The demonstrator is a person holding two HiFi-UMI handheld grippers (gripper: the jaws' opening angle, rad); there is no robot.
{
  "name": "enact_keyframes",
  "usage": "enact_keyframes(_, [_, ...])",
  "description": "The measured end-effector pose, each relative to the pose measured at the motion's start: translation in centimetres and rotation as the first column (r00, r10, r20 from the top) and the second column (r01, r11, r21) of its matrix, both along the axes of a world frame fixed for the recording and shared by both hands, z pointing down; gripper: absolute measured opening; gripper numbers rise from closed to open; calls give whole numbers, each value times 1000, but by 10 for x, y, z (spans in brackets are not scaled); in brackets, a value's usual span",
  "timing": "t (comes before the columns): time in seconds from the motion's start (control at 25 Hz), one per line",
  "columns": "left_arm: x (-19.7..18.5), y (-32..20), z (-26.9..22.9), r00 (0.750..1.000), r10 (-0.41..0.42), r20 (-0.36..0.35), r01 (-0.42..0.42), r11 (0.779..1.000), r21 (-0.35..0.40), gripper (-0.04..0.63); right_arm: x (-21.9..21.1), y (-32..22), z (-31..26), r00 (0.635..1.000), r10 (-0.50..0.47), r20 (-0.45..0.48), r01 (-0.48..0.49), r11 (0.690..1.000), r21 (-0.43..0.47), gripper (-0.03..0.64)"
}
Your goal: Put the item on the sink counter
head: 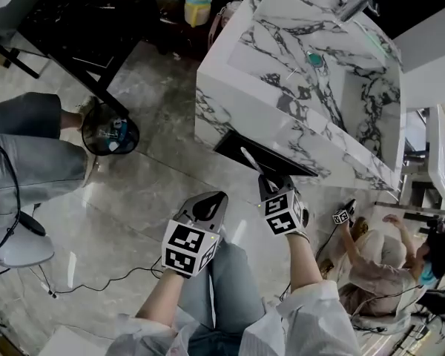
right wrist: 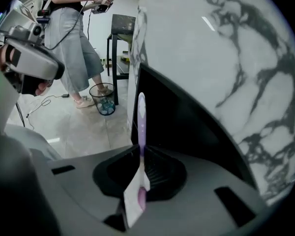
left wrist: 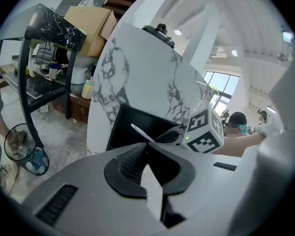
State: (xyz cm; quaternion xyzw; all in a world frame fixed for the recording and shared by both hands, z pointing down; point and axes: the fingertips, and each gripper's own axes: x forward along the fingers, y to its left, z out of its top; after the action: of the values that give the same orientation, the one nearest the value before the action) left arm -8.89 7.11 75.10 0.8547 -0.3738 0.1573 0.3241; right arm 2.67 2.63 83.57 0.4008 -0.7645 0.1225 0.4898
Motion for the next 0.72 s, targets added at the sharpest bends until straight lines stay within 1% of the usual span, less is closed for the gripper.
enact_keyframes(0.32, [10,-24,48,1000,18,2,-18,999,31,21,17,-36,68,999,29,-40,-28,1000,12,37])
enact_keyframes(0.52, [10,-32,65,1000,29,11,-30,999,45,21,22,-61,90,998,30,-52,-29,999,27,37])
enact_keyframes(0.72, [6,-37,82,1000,10,11,-10,999,42,21,21,-78,106,998,16,-63,-14,999,29,38])
